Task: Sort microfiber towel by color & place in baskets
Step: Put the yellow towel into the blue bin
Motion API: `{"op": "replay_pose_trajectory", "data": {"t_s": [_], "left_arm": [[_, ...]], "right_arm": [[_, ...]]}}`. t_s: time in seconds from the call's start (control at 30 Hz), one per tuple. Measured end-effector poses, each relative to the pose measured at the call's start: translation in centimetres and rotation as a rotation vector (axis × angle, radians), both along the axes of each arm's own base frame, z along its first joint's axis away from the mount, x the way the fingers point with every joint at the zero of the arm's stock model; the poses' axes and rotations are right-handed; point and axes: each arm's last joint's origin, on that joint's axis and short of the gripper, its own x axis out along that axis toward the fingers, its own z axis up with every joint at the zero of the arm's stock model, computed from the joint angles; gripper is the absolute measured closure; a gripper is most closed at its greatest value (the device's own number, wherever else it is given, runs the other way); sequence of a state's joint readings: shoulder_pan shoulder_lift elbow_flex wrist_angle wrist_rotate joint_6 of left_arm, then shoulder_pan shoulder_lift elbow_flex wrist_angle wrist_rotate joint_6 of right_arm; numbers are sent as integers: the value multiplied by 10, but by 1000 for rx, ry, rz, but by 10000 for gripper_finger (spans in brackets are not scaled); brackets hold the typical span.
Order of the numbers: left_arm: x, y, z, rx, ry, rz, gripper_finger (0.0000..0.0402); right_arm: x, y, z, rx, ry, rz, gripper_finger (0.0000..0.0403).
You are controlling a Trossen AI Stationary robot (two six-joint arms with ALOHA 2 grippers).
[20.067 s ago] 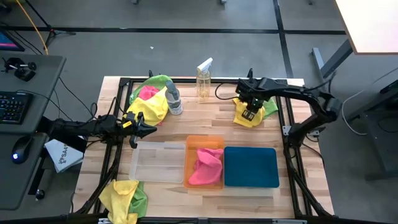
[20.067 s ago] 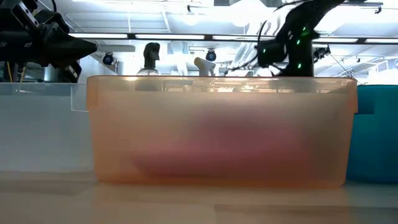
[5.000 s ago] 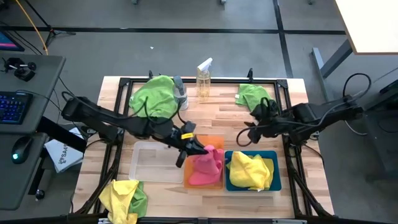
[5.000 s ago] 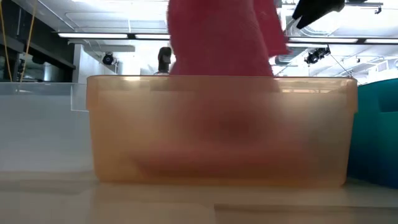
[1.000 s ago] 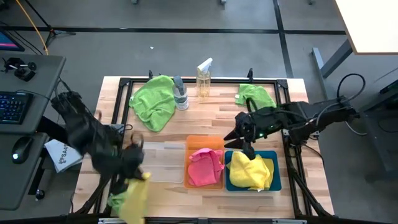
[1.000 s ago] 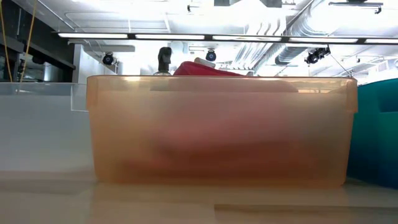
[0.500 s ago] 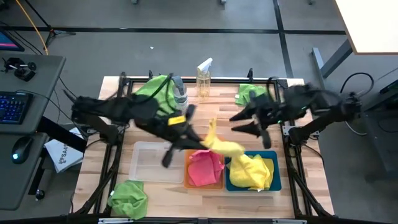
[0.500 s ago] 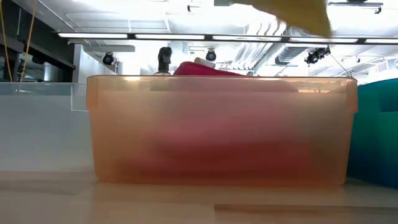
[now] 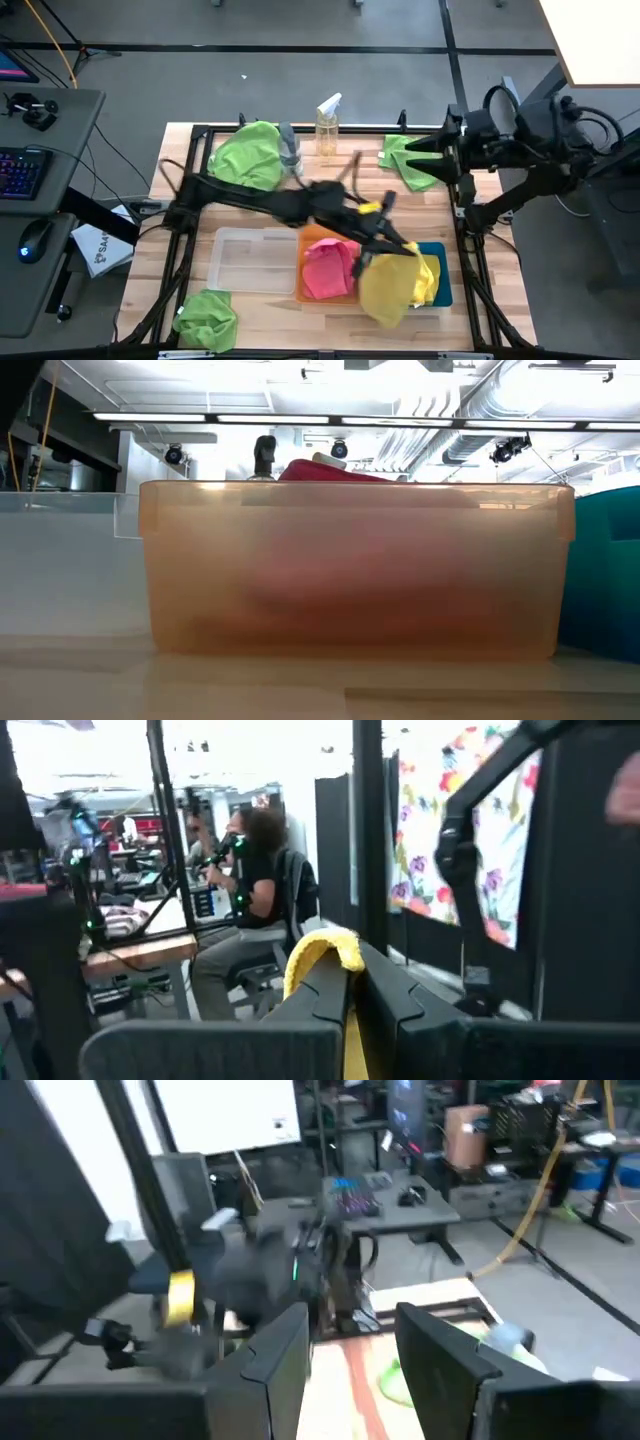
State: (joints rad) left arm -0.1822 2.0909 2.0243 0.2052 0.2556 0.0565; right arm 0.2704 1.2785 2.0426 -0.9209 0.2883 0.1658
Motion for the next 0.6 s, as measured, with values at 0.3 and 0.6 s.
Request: {"op": "replay_pose_trajectory", "data": {"t_s": [0.3,0.6], "left_arm": [[37,24,-42,-204,-100,71,401],[22,22,-15,-156,-144,69,401]], "right_arm": [[1,2,-15,94,147,-24,256],[-1,8,-17,58,158,-23,256]]}}
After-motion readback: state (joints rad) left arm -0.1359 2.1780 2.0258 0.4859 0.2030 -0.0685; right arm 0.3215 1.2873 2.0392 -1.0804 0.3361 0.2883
